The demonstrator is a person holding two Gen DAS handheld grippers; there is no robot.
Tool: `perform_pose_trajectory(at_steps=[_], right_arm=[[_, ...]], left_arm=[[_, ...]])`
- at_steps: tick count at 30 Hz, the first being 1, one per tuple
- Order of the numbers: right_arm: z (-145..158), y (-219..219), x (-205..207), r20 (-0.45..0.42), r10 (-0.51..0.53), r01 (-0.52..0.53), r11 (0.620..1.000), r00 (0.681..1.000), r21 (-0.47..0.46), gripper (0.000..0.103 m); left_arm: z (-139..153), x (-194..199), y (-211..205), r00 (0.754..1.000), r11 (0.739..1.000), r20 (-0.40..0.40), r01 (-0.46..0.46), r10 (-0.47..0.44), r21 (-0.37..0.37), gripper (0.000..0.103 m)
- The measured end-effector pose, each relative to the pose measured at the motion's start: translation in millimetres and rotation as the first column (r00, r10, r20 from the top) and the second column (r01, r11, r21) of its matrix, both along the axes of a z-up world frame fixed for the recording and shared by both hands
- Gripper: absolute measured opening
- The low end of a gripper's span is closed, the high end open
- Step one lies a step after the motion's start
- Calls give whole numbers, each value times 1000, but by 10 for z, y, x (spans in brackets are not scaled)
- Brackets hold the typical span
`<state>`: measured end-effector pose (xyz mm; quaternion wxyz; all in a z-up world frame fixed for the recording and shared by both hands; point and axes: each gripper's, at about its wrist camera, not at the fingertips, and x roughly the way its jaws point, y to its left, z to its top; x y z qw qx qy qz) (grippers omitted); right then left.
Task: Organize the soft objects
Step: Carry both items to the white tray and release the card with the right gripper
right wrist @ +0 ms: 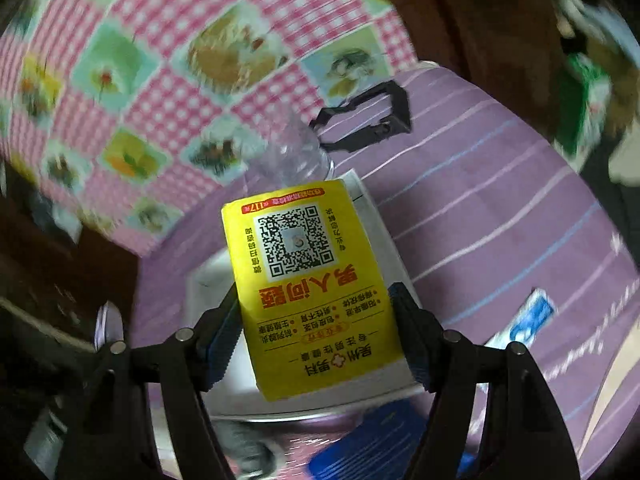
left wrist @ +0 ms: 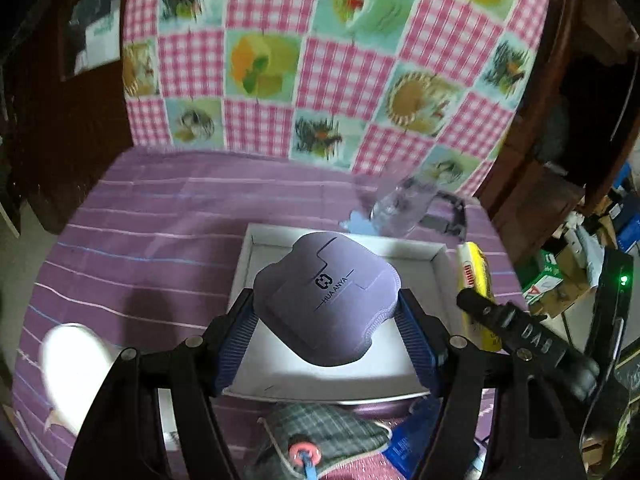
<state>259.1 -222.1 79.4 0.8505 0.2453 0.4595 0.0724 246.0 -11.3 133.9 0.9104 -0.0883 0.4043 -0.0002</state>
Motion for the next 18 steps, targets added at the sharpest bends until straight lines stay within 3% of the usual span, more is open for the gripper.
perform_pose_trajectory(at_steps=[3, 6, 9, 12, 18], right_arm=[[-125, 62, 39, -23, 59, -59, 998, 998, 13, 72], [-220, 100, 34, -56, 92, -90, 995, 994, 32, 73], [-292, 77, 31, -74, 43, -43, 999, 996, -6, 73], [-473, -24, 67, -127, 6, 6, 996, 992, 94, 74], [-474, -80, 49, -130, 24, -4, 989, 991, 151, 76]], left_arm=[[-255, 113, 6, 998, 1000, -59, 16, -18, -24, 69], [-441, 121, 126, 996, 994, -91, -6, -4, -109, 69], [-580, 160, 174, 994, 995, -101, -41, 32, -88, 69], [-728, 217, 178, 990, 993, -142, -35, 19, -115, 68], [-862, 263, 84, 985, 994, -171, -26, 7, -107, 68]])
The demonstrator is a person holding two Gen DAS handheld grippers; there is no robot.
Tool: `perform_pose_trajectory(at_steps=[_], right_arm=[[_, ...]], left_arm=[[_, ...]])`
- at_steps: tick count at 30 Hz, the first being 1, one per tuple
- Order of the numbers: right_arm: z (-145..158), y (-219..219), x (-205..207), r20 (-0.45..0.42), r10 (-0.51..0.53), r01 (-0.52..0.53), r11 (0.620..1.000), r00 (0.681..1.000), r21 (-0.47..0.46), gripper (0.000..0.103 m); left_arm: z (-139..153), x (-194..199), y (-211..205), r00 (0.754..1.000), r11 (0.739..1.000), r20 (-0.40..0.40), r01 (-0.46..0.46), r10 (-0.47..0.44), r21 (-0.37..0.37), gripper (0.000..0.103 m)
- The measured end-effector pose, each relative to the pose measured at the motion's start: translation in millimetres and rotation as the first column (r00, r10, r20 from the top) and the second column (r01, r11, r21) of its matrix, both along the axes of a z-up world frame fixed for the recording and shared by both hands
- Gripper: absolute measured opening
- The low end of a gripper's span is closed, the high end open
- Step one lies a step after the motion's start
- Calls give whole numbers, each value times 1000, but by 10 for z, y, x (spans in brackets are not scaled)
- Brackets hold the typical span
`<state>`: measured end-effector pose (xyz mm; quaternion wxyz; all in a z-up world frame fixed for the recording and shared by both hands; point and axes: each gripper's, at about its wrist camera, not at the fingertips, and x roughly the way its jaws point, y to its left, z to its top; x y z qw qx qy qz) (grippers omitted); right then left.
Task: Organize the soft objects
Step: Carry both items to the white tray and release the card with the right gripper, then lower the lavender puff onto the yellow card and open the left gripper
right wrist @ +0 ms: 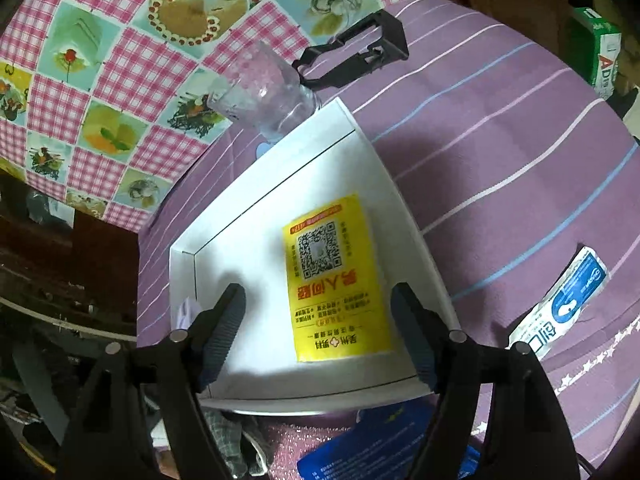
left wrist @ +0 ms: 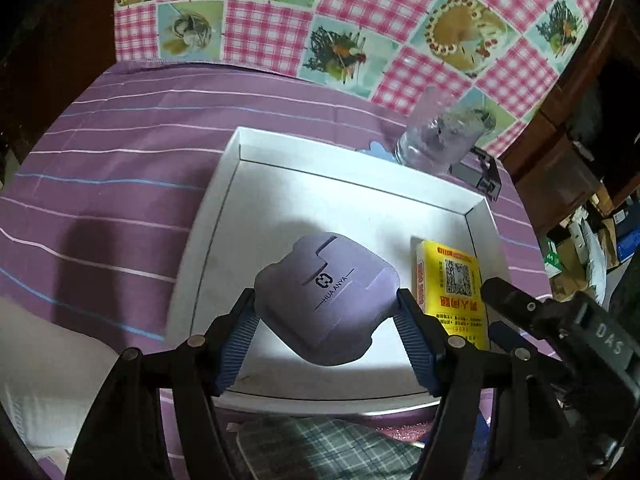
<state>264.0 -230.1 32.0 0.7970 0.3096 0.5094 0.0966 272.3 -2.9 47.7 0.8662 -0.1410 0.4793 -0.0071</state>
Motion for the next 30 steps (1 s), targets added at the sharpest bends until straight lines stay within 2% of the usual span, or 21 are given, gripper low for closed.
perform_pose_trajectory(at_steps=[5, 7, 10, 11, 14, 16, 21, 23, 24, 26, 30], right_arm=[[26, -82, -30, -16, -15, 16, 998, 1000, 60, 76], [65, -105, -45, -18, -10, 11, 998, 1000, 56, 75], [155, -109, -83, -6, -35, 35, 999, 999, -24, 75], [188, -97, -93, -1, -34, 34, 998, 999, -49, 75], [239, -96, -101, -2, -33, 33, 997, 999, -75, 75], [264, -117, -109, -1, -38, 38, 996, 999, -75, 75], [290, -224, -129, -13, -72, 71, 995, 997, -72, 75], [290, -264, -129, -15, -76, 75, 995, 997, -60, 75], [292, -279, -130, -15, -78, 77, 996, 997, -56, 75], [300, -324, -132, -14, -88, 87, 995, 996, -48, 75], [328, -401, -154, -3, -103, 103, 995, 995, -13, 75]], left_arm=[[-30, 34, -99, 1000, 1000, -11, 18, -18, 21, 68], [-42, 57, -157, 1000, 999, -16, 27, -26, 43, 68], [-105, 145, -281, 999, 989, -49, 19, -12, 147, 68], [-156, 186, -330, 996, 985, -82, 33, -19, 172, 68], [-281, 238, -431, 985, 986, -153, 95, -74, 134, 69], [-258, 218, -500, 985, 982, -143, 121, -100, 148, 69], [-265, 188, -749, 964, 966, -138, 240, -226, 95, 69], [-234, 155, -808, 966, 960, -128, 241, -224, 142, 69], [-209, 142, -801, 967, 960, -116, 241, -226, 142, 69], [-150, 136, -709, 969, 967, -99, 234, -225, 96, 69], [48, 126, -470, 988, 989, -43, 148, -148, 8, 69]])
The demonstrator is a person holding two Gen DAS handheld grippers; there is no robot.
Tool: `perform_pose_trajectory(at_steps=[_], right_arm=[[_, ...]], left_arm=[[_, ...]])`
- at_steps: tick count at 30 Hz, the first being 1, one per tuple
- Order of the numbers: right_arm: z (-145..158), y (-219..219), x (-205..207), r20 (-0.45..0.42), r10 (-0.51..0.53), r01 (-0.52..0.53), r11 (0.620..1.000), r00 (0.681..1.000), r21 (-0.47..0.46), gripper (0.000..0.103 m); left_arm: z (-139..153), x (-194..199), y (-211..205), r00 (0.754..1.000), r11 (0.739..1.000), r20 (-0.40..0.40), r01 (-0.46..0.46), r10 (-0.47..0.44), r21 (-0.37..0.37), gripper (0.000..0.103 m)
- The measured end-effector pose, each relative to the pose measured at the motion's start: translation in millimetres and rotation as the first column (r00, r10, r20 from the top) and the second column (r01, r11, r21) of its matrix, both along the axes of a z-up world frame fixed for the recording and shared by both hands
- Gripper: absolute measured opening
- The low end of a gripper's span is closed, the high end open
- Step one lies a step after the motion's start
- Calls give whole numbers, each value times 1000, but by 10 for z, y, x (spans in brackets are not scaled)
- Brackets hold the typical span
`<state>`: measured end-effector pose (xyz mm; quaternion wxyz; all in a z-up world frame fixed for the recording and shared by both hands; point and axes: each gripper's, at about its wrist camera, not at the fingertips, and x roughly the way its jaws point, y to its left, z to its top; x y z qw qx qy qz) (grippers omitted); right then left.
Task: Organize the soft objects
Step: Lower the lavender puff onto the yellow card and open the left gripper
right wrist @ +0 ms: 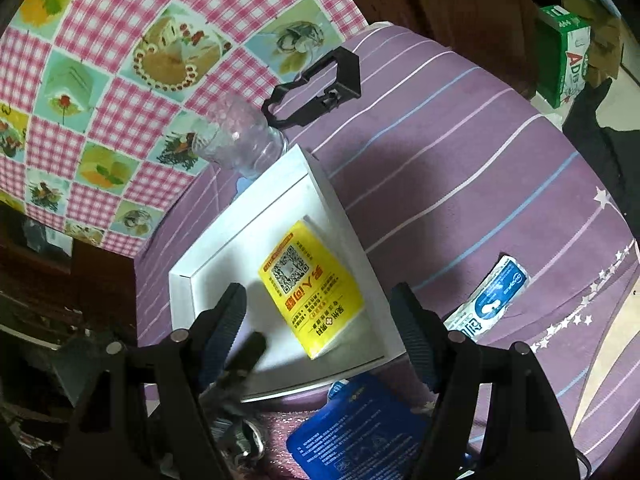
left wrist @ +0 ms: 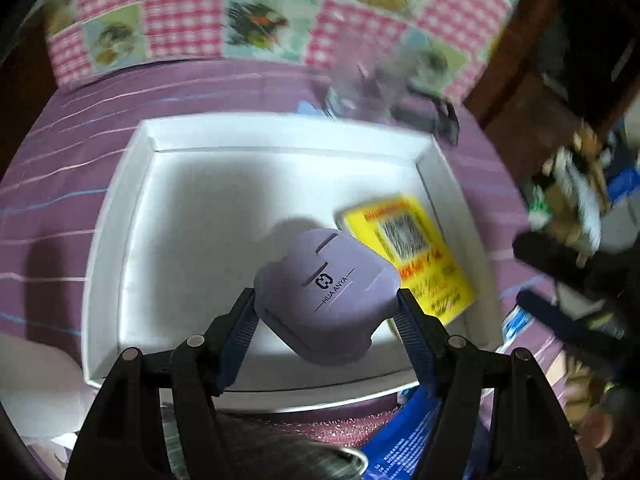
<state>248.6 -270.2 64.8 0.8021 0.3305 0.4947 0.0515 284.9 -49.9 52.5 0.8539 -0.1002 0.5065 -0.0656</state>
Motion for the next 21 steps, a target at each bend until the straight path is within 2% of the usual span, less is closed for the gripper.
perform_pose_trajectory(at_steps=[4, 7, 11, 12, 13, 15, 18, 21], right_arm=[[-3, -60, 2, 22, 12, -13, 999, 1000, 44, 75], [-39, -107, 20, 27, 14, -16, 998, 1000, 69, 75], [-94, -191, 25, 21, 6, -8, 995, 1000, 100, 75], [-106, -229, 21, 21, 0, -2, 993, 1000, 116, 75], [-116, -271, 17, 21, -8, 5, 991, 1000, 132, 75], [-133, -349, 5, 21, -29, 26, 987, 999, 160, 75], [-162, -430, -16, 16, -54, 51, 982, 998, 184, 75], [-159, -429, -13, 13, -56, 53, 982, 998, 181, 75]], left_arm=[[96, 54, 0, 998, 997, 41, -38, 41, -69, 70], [55, 130, -233, 998, 995, 54, 21, -16, -94, 71], [-88, 221, -533, 998, 995, 31, 58, -55, -78, 72], [-118, 219, -577, 998, 995, 24, 60, -58, -79, 76], [-142, 221, -612, 998, 994, 20, 64, -63, -85, 85], [-147, 182, -649, 996, 993, 57, 77, -72, -94, 92], [-121, 154, -634, 995, 996, 89, 47, -40, -73, 103], [-60, 132, -515, 995, 994, 98, 9, 2, -113, 103]])
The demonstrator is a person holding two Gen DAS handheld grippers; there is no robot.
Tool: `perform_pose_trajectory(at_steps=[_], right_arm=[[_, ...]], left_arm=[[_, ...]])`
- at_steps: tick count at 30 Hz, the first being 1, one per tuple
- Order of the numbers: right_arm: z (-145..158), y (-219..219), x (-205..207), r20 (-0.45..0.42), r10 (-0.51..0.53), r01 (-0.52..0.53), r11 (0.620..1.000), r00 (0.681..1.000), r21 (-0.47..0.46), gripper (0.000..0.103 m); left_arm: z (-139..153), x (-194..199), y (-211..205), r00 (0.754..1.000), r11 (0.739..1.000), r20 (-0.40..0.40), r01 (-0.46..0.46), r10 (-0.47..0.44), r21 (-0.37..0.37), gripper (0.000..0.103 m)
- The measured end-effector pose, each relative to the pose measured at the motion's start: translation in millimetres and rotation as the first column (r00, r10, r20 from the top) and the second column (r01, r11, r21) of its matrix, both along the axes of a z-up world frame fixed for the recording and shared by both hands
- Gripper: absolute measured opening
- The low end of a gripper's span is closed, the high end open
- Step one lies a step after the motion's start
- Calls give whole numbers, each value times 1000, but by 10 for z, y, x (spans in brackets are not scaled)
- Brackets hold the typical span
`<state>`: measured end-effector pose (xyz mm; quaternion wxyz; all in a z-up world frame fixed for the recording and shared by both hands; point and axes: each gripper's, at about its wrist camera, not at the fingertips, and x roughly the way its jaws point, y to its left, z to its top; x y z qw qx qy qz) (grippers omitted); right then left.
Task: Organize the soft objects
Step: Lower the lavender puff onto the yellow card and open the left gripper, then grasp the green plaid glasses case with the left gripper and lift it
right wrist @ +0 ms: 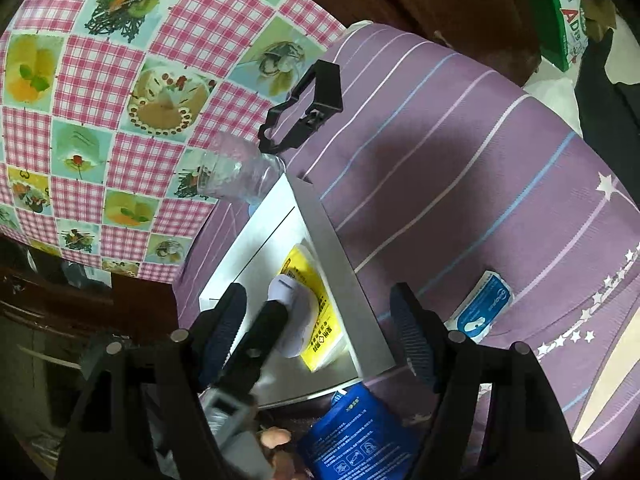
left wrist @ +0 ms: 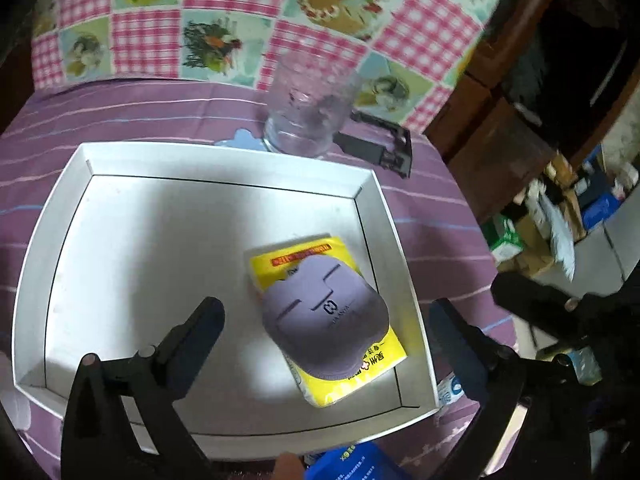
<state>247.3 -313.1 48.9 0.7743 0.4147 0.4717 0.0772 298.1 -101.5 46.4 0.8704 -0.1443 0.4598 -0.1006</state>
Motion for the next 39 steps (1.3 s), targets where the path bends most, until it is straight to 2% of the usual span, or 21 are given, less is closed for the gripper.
perform_pose_trajectory(at_steps=[5, 8, 13, 14, 16, 18, 20, 23, 27, 30, 35, 39], right_arm=[[79, 45, -12, -3, 8, -8, 999, 1000, -47, 75], [125, 44, -37, -15, 13, -14, 997, 1000, -74, 75], [315, 194, -97, -13, 75, -76, 983, 997, -168, 75], [379, 260, -116, -2, 104, -103, 979, 995, -178, 75], [485, 362, -160, 18, 146, -140, 971, 989, -193, 75], [611, 480, -228, 40, 183, -169, 958, 982, -232, 75], [712, 586, -305, 43, 214, -195, 942, 976, -272, 75], [798, 722, -399, 43, 258, -235, 928, 965, -288, 75], [790, 880, -507, 34, 318, -300, 920, 948, -251, 75], [737, 952, -574, 25, 323, -312, 929, 946, -199, 75], [552, 1038, -590, -28, 323, -324, 940, 946, -109, 75], [339, 1100, -539, -96, 310, -316, 948, 946, -48, 71]], left_arm=[[177, -91, 142, 999, 999, 20, -29, 29, 13, 103], [268, -206, 280, 998, 998, -5, -65, 65, 13, 100], [478, -499, 532, 996, 994, -20, -86, 88, 63, 69], [507, -554, 570, 996, 995, -22, -79, 81, 66, 68], [566, -669, 660, 998, 998, -21, -54, 55, 39, 55], [614, -812, 773, 998, 998, -22, -57, 58, 29, 51], [636, -932, 873, 997, 996, -39, -71, 73, 54, 51], [686, -1066, 962, 998, 995, -45, -36, 40, 89, 51], [769, -1165, 1097, 998, 996, -47, -46, 49, 71, 51], [771, -1154, 1151, 996, 992, -53, -71, 77, 108, 51], [580, -1042, 1198, 985, 994, -155, -54, 69, 98, 51], [506, -1022, 1130, 984, 993, -173, -31, 51, 117, 51]])
